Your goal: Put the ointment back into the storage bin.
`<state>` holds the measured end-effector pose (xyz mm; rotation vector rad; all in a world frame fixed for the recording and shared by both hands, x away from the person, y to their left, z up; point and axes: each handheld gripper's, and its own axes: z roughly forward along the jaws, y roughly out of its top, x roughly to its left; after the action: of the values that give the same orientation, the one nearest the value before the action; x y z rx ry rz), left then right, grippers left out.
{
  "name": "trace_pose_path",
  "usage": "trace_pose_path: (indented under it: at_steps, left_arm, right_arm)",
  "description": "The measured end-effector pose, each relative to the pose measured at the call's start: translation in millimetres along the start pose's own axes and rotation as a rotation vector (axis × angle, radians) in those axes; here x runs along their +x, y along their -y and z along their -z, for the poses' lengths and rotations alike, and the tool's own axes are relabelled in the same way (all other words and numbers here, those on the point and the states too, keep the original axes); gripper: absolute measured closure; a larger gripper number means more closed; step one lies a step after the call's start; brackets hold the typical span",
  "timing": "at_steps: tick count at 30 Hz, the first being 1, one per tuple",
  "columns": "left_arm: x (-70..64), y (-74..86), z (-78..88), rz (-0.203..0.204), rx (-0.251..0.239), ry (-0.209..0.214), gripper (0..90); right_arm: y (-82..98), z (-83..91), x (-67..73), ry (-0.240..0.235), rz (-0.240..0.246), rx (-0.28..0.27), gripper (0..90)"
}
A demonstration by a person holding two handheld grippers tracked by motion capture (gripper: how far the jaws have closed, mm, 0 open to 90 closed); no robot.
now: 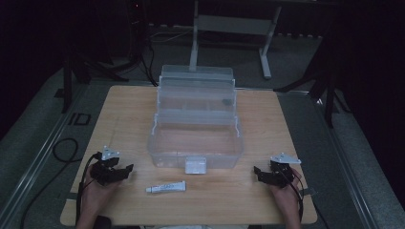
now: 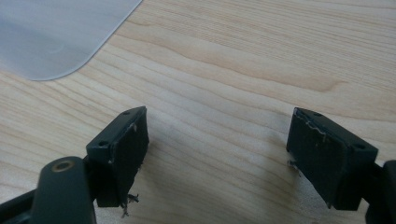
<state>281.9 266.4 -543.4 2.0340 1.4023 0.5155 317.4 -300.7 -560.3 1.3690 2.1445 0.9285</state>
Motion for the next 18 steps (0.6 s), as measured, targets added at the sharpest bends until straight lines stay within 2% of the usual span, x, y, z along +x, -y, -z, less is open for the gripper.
trace_pose_path:
  at_steps: [6, 18]
  left_arm:
    - [1.7, -2.4, 6.6, -0.011, -0.009, 0.018, 35.5]
    - [2.1, -6.5, 17.1, -0.049, -0.004, 0.012, 35.6]
  right_arm:
    - [0.0, 0.0, 0.3, 0.002, -0.001, 0.000, 20.4]
    - [0.1, 0.1, 0.4, 0.002, -0.002, 0.000, 20.4]
